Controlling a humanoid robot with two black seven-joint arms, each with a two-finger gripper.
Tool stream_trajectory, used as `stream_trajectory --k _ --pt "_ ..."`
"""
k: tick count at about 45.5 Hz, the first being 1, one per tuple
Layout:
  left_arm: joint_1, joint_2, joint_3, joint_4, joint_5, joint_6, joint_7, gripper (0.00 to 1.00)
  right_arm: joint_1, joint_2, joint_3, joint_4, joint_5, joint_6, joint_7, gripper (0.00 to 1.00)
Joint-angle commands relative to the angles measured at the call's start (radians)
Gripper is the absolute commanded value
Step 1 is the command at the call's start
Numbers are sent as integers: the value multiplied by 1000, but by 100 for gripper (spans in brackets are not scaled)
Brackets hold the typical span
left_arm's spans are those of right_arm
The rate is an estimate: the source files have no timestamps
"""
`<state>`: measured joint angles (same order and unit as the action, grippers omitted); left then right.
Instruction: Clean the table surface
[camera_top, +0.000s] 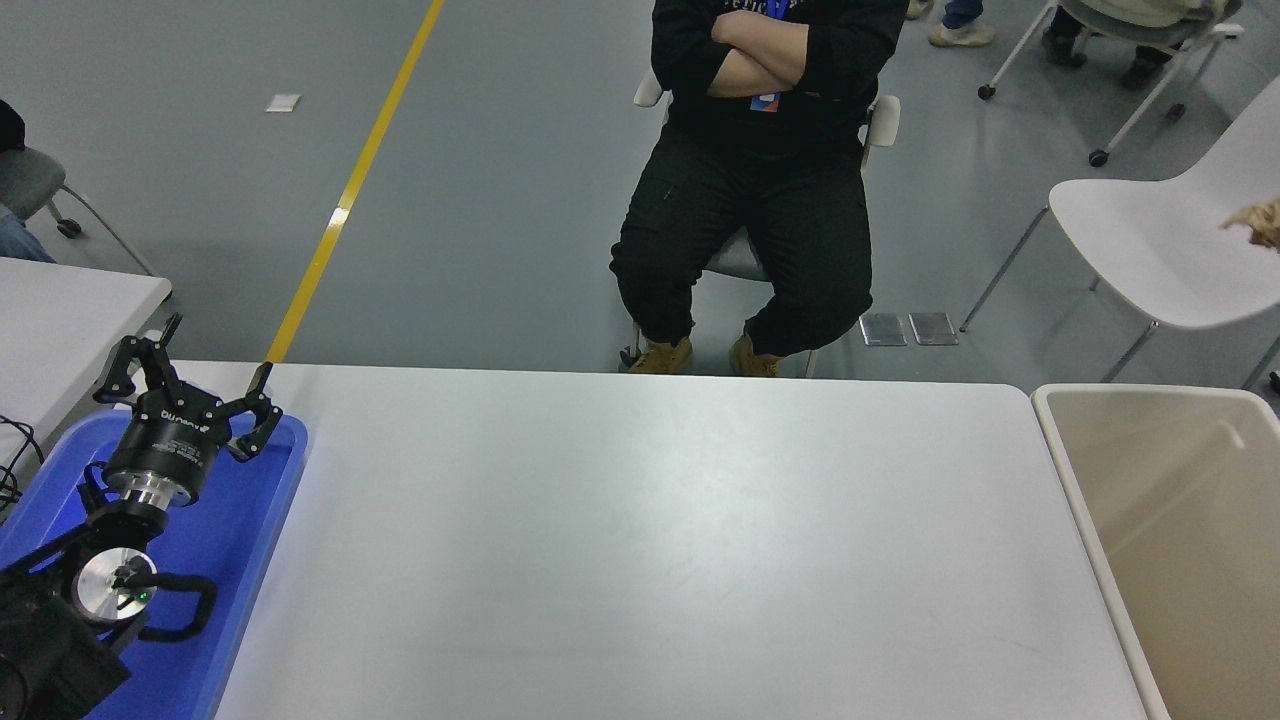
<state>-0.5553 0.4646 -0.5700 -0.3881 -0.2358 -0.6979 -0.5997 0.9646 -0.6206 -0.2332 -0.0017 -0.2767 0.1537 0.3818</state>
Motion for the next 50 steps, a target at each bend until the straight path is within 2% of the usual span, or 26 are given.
stream_trajectory --k 1,11,21,36,50 --pt "0 0 1 0 0 0 0 100 -82 -13 -1 -17 19 -2 -123 0" --pt "0 0 1 0 0 0 0 100 -182 2 -15 -8 8 -2 -198 0" --pt "0 -1 1 0 0 0 0 100 -293 59 -11 -4 7 -2 -208 0" --pt "0 -1 -1 0 1 0 0 100 -366 139 -14 -6 5 -2 -225 0" --pt "0 0 1 0 0 0 0 100 -366 144 -14 -6 5 -2 -225 0"
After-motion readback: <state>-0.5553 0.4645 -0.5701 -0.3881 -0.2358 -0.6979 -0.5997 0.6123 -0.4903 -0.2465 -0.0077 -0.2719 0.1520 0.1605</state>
